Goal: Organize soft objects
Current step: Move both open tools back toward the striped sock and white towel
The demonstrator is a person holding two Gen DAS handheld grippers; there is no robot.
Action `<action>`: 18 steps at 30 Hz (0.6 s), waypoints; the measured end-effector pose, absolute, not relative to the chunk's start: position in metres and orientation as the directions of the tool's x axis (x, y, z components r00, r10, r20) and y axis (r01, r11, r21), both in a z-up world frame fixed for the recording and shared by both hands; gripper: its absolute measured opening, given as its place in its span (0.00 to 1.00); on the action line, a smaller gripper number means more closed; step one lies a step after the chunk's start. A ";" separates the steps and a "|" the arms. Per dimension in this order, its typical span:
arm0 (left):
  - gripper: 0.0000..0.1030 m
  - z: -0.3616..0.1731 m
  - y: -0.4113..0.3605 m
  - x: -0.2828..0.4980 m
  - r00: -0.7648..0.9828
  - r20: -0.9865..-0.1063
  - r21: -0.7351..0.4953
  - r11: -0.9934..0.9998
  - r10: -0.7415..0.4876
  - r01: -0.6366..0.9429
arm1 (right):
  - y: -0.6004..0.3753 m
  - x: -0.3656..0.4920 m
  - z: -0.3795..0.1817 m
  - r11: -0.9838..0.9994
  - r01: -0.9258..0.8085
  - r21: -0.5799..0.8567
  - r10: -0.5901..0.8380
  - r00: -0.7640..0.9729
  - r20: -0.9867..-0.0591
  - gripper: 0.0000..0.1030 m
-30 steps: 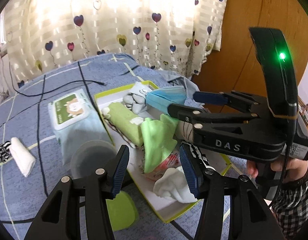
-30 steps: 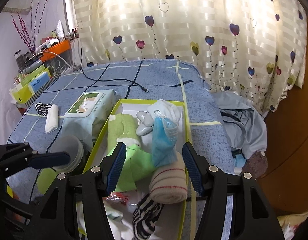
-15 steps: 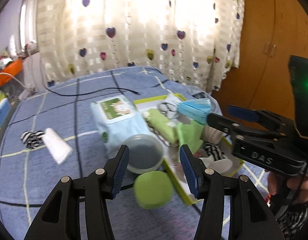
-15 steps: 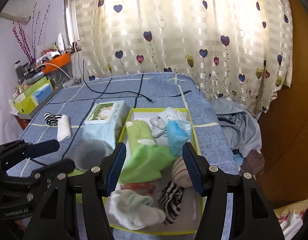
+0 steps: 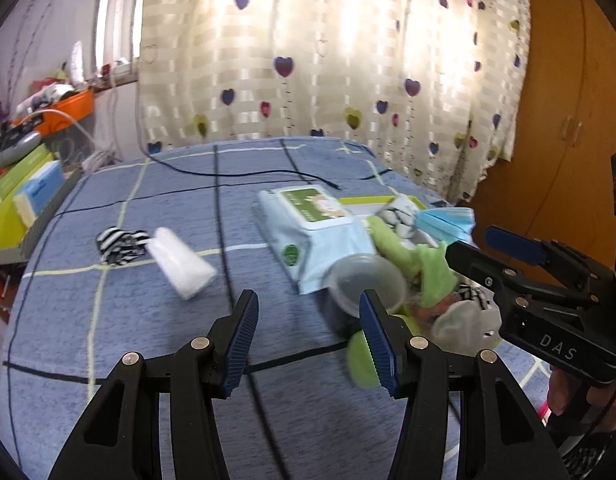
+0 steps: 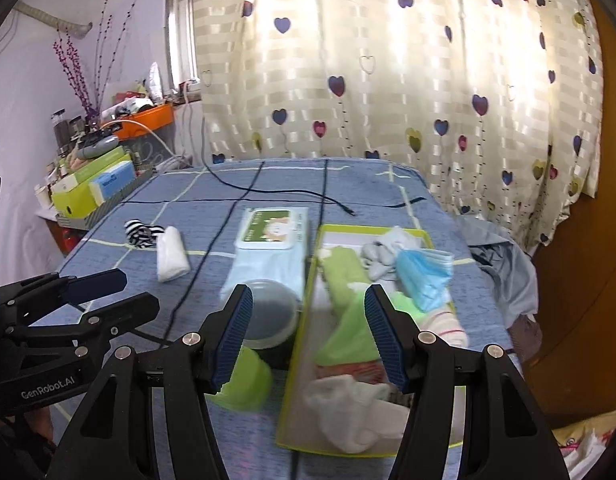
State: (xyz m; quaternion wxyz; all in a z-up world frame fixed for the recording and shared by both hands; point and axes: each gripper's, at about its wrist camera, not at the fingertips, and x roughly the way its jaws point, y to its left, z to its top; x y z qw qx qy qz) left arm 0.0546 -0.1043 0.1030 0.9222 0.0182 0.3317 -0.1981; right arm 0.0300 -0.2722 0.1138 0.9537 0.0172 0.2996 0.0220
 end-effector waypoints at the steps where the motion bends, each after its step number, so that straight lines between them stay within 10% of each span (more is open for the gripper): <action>1: 0.50 0.103 -0.100 0.055 0.707 -0.617 -0.096 0.924 -0.346 0.370 | -0.267 0.031 0.113 0.998 -0.043 0.046 0.061 0.820 -0.569 0.58; 18: 0.50 0.095 -0.003 0.082 0.763 -0.599 -0.106 0.968 -0.244 0.227 | -0.185 0.070 0.099 0.982 -0.186 0.016 0.159 0.783 -0.601 0.58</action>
